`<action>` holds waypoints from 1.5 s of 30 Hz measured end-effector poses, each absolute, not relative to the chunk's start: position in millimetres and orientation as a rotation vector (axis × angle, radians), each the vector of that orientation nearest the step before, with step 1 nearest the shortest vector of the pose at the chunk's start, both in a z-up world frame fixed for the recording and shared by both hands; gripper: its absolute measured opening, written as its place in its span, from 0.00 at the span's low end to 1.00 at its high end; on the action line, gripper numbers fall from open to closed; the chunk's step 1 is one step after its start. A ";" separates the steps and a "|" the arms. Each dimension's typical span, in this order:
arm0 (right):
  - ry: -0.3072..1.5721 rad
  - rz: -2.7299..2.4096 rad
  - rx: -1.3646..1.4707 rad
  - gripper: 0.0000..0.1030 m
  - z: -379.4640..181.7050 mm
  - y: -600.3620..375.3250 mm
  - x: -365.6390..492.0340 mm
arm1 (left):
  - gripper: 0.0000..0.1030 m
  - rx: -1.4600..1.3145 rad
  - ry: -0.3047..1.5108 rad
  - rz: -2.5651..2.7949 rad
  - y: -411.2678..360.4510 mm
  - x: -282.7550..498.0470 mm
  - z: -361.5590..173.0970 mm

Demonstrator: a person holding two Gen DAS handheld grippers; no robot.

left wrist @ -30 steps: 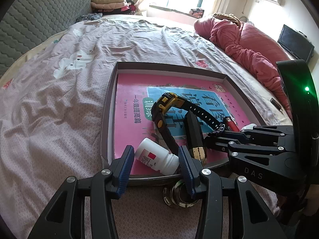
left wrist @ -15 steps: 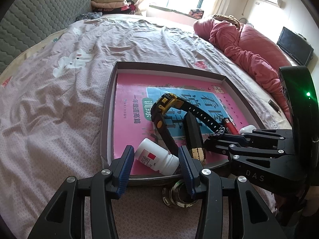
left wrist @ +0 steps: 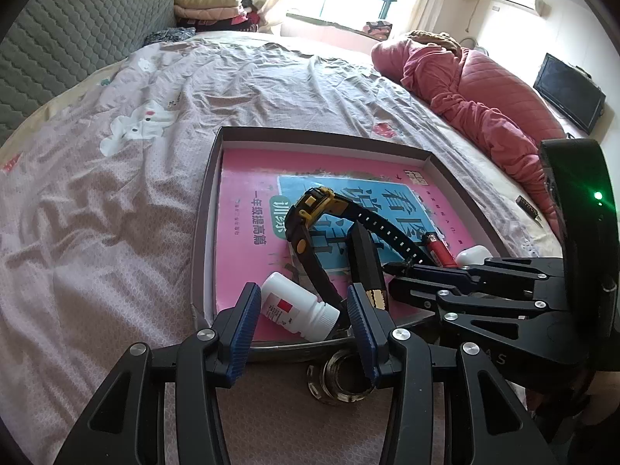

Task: Organize rigid objects
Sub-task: 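Withdraw both grippers from the box toward the items beside it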

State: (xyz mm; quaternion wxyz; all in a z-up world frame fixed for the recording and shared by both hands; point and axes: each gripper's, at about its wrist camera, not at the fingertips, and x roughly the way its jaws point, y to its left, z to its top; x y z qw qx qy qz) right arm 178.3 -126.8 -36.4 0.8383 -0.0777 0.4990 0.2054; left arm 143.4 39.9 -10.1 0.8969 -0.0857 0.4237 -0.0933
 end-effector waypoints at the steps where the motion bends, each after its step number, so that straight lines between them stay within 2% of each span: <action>1: 1.053 0.437 -0.159 0.17 -35.6 -127.7 177.2 | 0.46 -0.176 0.877 -0.192 39.8 143.2 -9.9; 9: 1.018 0.441 -0.149 0.17 -27.1 -132.5 166.5 | 0.49 -0.160 0.874 -0.179 38.7 138.1 -4.4; 20: 0.957 0.411 -0.107 0.18 -12.5 -145.9 154.9 | 0.61 -0.133 0.866 -0.159 34.8 125.5 8.3; 23: 0.934 0.399 -0.088 0.24 -6.7 -152.4 151.2 | 0.62 -0.126 0.861 -0.150 33.6 122.6 13.1; 28: 0.877 0.382 -0.060 0.28 4.3 -163.6 143.0 | 0.66 -0.115 0.854 -0.142 31.0 117.0 19.8; 30: 0.851 0.376 -0.046 0.36 8.7 -168.8 138.3 | 0.67 -0.113 0.853 -0.140 30.2 115.0 21.2; 32: 0.831 0.374 -0.030 0.40 11.4 -173.2 133.9 | 0.67 -0.111 0.854 -0.140 29.3 112.5 21.8; 38: 0.791 0.355 -0.003 0.46 13.1 -188.2 119.2 | 0.70 -0.105 0.859 -0.137 27.9 105.3 23.2; 45: 0.786 0.353 0.003 0.49 3.6 -197.2 102.7 | 0.71 -0.094 0.880 -0.142 27.1 94.9 16.9</action>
